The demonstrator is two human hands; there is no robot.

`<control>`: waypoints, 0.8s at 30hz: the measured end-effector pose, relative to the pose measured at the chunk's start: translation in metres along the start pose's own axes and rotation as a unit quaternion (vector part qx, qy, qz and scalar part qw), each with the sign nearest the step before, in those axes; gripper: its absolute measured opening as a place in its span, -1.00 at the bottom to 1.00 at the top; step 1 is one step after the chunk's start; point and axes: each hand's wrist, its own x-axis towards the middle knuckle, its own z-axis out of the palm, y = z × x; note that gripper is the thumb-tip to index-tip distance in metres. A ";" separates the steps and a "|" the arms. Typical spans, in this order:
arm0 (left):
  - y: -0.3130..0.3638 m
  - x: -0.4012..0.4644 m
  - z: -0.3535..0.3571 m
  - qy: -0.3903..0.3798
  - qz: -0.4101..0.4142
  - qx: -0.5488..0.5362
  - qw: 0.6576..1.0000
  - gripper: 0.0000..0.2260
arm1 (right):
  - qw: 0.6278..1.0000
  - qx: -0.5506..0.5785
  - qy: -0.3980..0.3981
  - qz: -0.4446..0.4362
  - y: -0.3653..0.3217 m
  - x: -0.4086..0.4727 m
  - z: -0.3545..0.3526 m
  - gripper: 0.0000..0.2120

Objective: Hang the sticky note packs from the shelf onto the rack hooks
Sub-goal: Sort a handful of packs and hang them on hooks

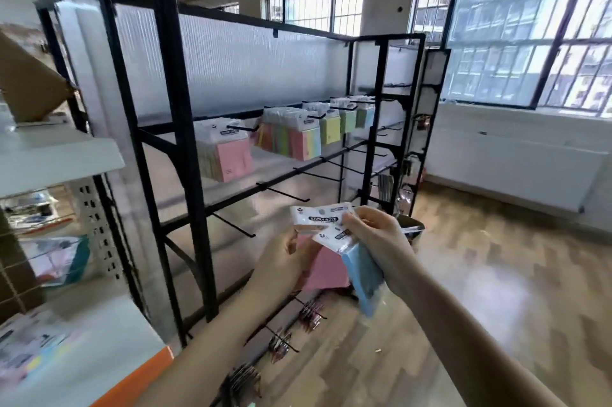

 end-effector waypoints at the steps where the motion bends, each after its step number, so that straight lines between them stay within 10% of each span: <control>1: 0.000 0.014 0.002 0.002 0.005 0.002 1.000 -0.71 | 1.000 0.002 0.003 -0.012 0.000 0.014 -0.004 -0.86; 24: 0.013 0.177 -0.080 0.397 0.145 0.004 0.906 -0.83 | 0.962 0.088 -0.182 -0.182 -0.014 0.226 0.096 -0.83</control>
